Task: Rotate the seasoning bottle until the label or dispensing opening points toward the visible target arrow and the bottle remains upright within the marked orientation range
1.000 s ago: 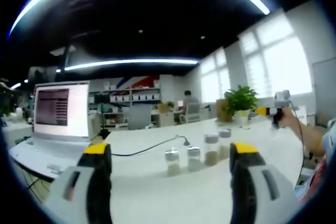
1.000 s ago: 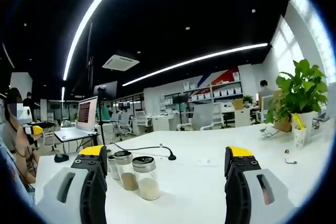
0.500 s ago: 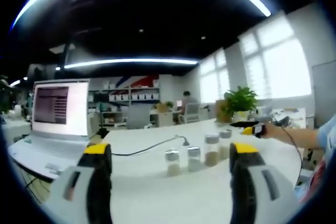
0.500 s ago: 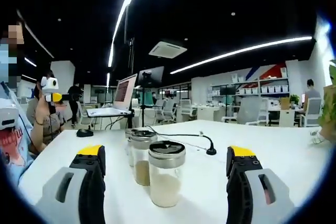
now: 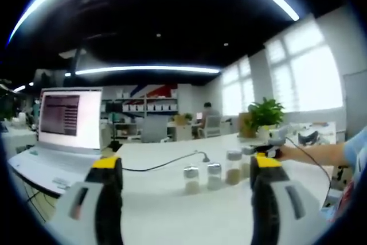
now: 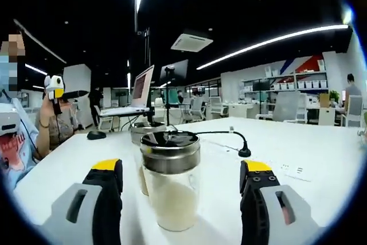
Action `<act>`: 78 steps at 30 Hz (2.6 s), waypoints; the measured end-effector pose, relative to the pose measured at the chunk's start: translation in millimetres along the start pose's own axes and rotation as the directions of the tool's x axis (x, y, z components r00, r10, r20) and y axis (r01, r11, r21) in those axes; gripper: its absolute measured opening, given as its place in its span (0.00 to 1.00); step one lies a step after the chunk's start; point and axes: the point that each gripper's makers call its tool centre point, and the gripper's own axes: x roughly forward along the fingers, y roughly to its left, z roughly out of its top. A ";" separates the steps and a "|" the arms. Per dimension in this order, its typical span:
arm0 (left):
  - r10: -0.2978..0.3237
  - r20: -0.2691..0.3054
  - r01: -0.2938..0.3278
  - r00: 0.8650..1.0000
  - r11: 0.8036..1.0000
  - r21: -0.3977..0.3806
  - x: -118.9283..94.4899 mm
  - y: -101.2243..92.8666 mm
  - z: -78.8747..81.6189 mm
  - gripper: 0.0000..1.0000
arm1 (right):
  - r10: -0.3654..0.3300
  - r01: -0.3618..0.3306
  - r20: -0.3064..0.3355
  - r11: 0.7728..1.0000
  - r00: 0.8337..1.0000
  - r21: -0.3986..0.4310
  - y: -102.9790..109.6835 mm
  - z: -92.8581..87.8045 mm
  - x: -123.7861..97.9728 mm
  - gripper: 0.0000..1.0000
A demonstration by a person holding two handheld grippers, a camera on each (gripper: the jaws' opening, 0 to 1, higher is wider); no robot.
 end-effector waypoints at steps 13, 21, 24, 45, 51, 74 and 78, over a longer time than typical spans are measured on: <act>0.001 0.055 0.000 0.998 1.000 -0.020 -2.7 3.5 10.8 0.98 | 0.105 -0.105 -0.025 0.994 0.994 0.004 11.5 -11.8 14.8 0.57; -0.015 0.036 0.016 0.999 1.000 -0.025 3.3 0.5 5.3 0.98 | 0.138 -0.139 -0.045 0.990 0.989 -0.028 25.5 -13.3 18.5 0.45; -0.018 0.040 0.019 0.999 0.999 -0.036 4.6 -1.8 4.3 0.95 | 0.118 -0.119 -0.048 0.993 0.992 -0.024 27.7 -13.9 18.6 0.45; -0.046 0.040 0.048 0.998 0.998 -0.052 9.0 -8.0 0.1 0.88 | 0.009 -0.009 0.003 1.000 1.000 -0.006 35.8 -12.9 2.6 0.43; -0.055 0.021 0.056 0.998 0.997 -0.055 12.2 -11.1 -5.7 0.87 | 0.050 -0.050 0.037 0.999 0.998 -0.001 51.9 2.7 -17.1 0.43; -0.084 0.019 0.085 0.996 0.995 -0.047 12.3 -19.7 -6.7 0.82 | 0.147 -0.147 0.009 0.989 0.989 -0.009 110.3 -1.0 -33.1 0.44; -0.083 0.016 0.084 0.996 0.995 -0.048 12.2 -19.1 -7.4 0.83 | 0.150 -0.150 -0.005 0.989 0.989 -0.011 113.6 -5.5 -29.0 0.44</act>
